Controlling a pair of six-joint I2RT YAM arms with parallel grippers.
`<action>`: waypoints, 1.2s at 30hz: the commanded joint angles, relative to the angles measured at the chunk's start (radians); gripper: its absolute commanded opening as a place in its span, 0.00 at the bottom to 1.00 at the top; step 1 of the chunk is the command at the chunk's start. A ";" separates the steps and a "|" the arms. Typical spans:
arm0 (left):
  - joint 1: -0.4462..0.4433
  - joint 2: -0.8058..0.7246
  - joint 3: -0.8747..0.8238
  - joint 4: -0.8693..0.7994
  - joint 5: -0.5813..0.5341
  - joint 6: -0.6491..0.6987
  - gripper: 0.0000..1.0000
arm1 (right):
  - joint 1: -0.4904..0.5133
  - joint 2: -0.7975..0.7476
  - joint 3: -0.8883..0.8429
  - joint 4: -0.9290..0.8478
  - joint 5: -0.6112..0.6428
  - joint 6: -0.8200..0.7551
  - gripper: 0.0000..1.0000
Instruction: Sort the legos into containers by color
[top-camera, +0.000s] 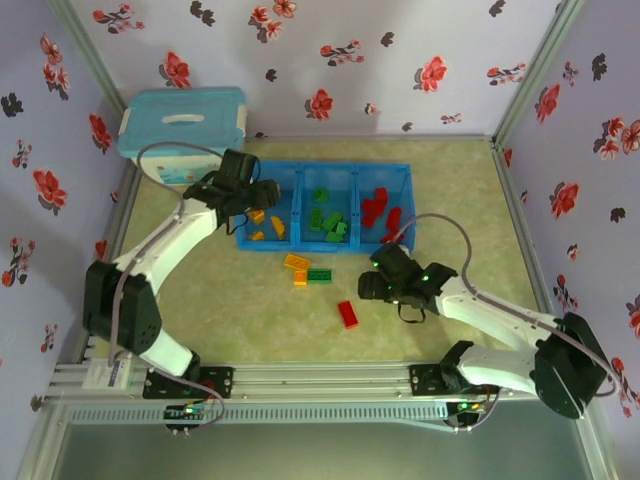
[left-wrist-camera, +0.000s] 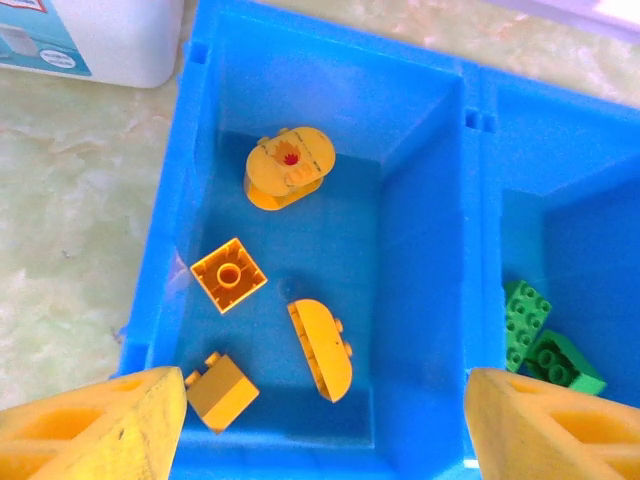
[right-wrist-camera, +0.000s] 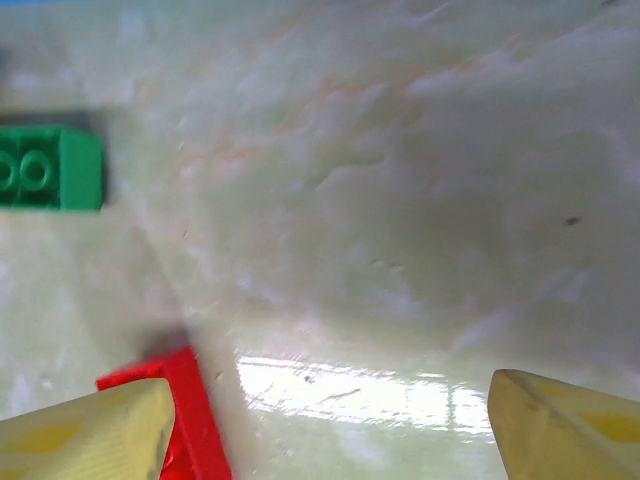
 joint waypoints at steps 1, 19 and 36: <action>-0.007 -0.078 -0.074 0.005 0.016 -0.013 0.74 | 0.067 0.063 0.054 0.000 0.009 -0.030 0.81; -0.013 -0.399 -0.402 -0.002 0.009 -0.046 0.73 | 0.256 0.459 0.268 -0.086 0.068 -0.029 0.50; -0.065 -0.583 -0.617 -0.046 0.014 -0.131 0.72 | 0.105 0.369 0.442 -0.282 0.304 -0.098 0.26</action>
